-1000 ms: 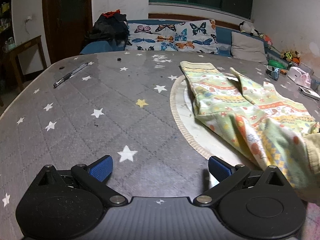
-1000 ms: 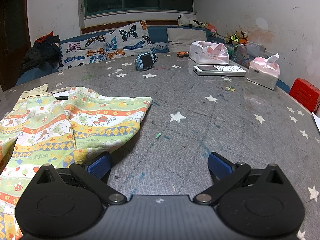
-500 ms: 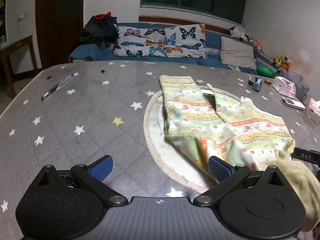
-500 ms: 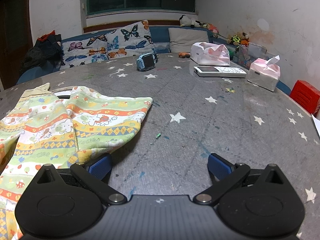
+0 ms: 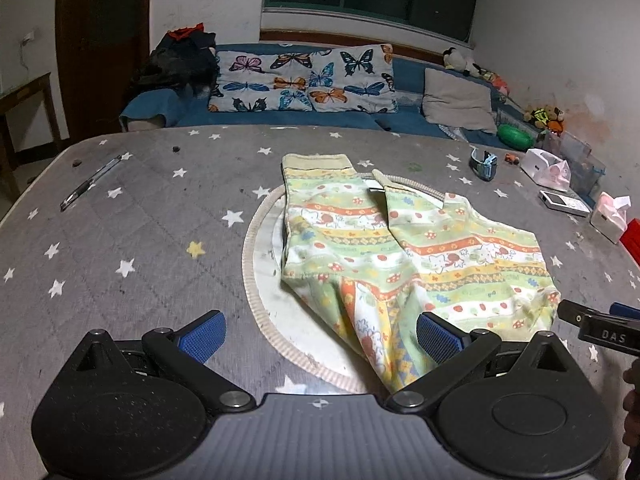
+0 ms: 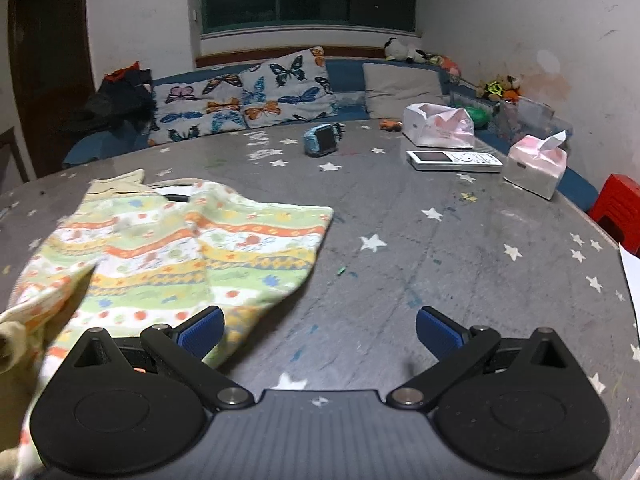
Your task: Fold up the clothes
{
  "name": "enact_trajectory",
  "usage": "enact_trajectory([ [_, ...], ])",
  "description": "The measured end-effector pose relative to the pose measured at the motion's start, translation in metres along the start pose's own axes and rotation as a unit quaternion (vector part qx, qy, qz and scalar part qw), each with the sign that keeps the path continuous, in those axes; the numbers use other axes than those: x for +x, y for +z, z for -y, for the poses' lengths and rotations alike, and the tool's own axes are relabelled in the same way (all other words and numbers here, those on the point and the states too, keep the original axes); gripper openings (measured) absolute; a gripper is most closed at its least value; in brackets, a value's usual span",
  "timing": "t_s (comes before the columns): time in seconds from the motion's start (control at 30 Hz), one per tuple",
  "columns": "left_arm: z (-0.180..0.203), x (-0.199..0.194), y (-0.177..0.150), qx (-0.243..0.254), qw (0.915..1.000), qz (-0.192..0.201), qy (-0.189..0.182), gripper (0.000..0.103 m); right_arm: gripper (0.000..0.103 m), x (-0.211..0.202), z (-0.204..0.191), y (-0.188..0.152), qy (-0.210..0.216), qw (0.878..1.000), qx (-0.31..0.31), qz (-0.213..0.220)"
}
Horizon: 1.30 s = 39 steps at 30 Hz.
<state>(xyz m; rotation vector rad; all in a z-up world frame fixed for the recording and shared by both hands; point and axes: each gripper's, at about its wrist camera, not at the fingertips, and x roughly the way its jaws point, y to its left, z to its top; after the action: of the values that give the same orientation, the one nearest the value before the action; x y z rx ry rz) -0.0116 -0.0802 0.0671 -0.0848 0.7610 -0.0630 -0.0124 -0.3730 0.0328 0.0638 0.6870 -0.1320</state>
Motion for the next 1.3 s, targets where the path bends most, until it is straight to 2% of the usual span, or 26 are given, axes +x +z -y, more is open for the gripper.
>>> enact_trajectory([
  [0.27, 0.007, -0.010, -0.012, -0.001, 0.9998, -0.007, 0.018, 0.103, 0.103, -0.033, -0.016, -0.010, 0.012, 1.000, -0.014, 0.013],
  [0.5, 0.014, -0.017, -0.021, 0.011, 0.9991, -0.006, 0.041, 0.103, 0.103, -0.055, -0.030, -0.018, 0.041, 0.999, -0.017, 0.017],
  [0.83, 0.015, -0.019, -0.029, 0.015, 0.9980, -0.017, 0.059, 0.103, 0.103, -0.064, -0.047, -0.024, 0.059, 0.997, -0.041, 0.020],
  [1.3, 0.022, -0.017, -0.031, 0.033, 0.9964, -0.026, 0.073, 0.103, 0.103, -0.066, -0.050, -0.025, 0.066, 0.996, -0.047, 0.020],
])
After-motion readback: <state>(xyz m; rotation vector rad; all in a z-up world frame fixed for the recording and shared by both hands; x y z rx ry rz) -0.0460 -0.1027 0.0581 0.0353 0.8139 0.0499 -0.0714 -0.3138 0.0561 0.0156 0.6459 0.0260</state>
